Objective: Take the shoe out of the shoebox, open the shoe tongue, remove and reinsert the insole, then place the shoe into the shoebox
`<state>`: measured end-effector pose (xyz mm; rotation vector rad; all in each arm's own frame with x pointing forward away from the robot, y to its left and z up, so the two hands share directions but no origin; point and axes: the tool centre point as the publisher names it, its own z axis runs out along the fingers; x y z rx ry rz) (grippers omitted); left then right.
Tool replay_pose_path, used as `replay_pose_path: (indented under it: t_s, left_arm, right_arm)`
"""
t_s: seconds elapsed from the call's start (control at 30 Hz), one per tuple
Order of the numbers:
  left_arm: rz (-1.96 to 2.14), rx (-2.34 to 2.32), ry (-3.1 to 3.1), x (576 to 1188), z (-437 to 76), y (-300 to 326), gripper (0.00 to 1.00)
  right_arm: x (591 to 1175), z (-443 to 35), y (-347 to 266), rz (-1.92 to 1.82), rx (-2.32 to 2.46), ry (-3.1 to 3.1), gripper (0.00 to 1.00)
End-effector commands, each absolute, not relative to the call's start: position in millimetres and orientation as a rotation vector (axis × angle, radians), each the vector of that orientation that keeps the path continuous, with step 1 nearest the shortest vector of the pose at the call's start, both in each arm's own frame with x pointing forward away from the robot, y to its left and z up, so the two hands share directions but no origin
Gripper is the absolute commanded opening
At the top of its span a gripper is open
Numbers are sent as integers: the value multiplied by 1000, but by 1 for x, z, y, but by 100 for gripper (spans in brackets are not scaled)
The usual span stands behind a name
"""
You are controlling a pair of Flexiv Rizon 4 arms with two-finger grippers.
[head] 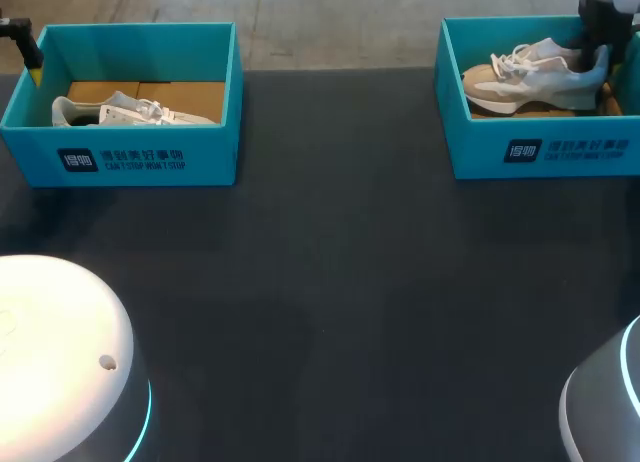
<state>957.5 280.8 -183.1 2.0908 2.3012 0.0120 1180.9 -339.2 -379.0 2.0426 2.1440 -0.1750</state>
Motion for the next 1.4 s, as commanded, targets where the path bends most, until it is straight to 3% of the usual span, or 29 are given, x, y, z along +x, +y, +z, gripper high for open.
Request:
replay_pose_path:
  t_s: [0.03,0.57,0.63,0.7,0.73,1.4]
  left_arm:
    - [16,2091,2301,956,-183,281,100]
    - [16,2091,2301,956,-183,281,100]
    - [16,2091,2301,956,-183,281,100]
    - [16,2091,2301,956,-183,281,100]
    - [16,2091,2301,956,-183,281,100]
    - [16,2091,2301,956,-183,281,100]
  right_arm:
    - [1188,-382,-339,-189,2049,2142,47]
    - [1198,-382,-340,-183,2012,2134,44]
    - [1198,-383,-340,-188,2009,2136,32]
    - [1198,-384,-340,-193,2008,2138,7]
    - [1197,-385,-340,-197,2009,2139,0]
    - [1186,-368,-341,-193,1997,2124,0]
